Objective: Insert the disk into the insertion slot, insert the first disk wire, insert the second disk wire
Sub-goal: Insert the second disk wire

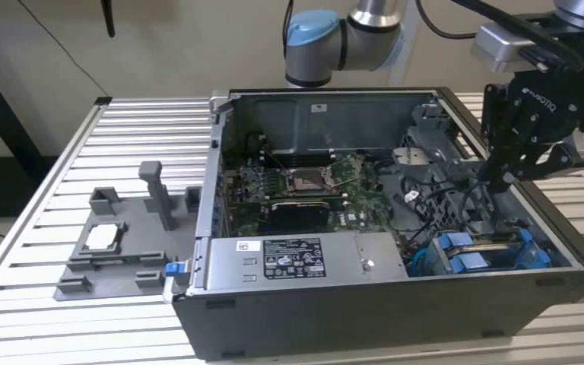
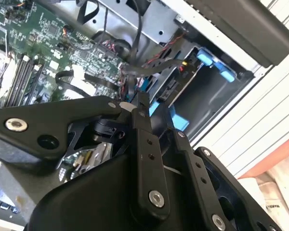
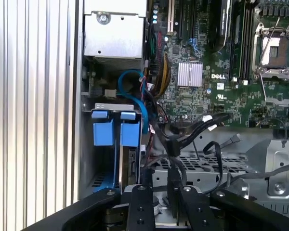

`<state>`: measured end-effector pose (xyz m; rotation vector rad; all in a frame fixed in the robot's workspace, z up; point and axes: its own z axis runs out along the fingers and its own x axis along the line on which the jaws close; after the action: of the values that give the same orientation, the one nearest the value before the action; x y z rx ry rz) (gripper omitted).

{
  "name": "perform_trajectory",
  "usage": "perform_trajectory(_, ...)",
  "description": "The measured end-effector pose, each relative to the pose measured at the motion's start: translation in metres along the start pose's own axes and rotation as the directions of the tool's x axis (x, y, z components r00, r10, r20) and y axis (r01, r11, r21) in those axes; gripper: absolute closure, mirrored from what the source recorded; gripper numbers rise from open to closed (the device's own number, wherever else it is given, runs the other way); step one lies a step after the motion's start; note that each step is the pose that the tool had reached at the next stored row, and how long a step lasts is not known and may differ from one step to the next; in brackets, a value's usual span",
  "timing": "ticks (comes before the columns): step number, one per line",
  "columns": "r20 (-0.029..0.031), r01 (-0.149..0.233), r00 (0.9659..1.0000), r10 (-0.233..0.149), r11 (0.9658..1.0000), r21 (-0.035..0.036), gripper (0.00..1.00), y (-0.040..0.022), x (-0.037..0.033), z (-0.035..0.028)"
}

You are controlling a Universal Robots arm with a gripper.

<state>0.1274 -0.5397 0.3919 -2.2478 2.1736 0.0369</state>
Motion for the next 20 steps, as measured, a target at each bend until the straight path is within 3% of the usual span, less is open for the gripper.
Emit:
perform_trajectory(9,-0.0003,0.002,1.0000,-0.002,1.0000,0.0006,0.73,0.0178,-0.0076,-0.0026)
perform_trajectory(14,-0.0006,0.006,1.0000,-0.006,0.9999,0.0084,0.73,0.0258,-0.0080,-0.0079)
perform_trajectory(20,-0.0163,0.023,0.9996,-0.023,0.9996,0.0173,0.73,0.0316,-0.0094,-0.0062)
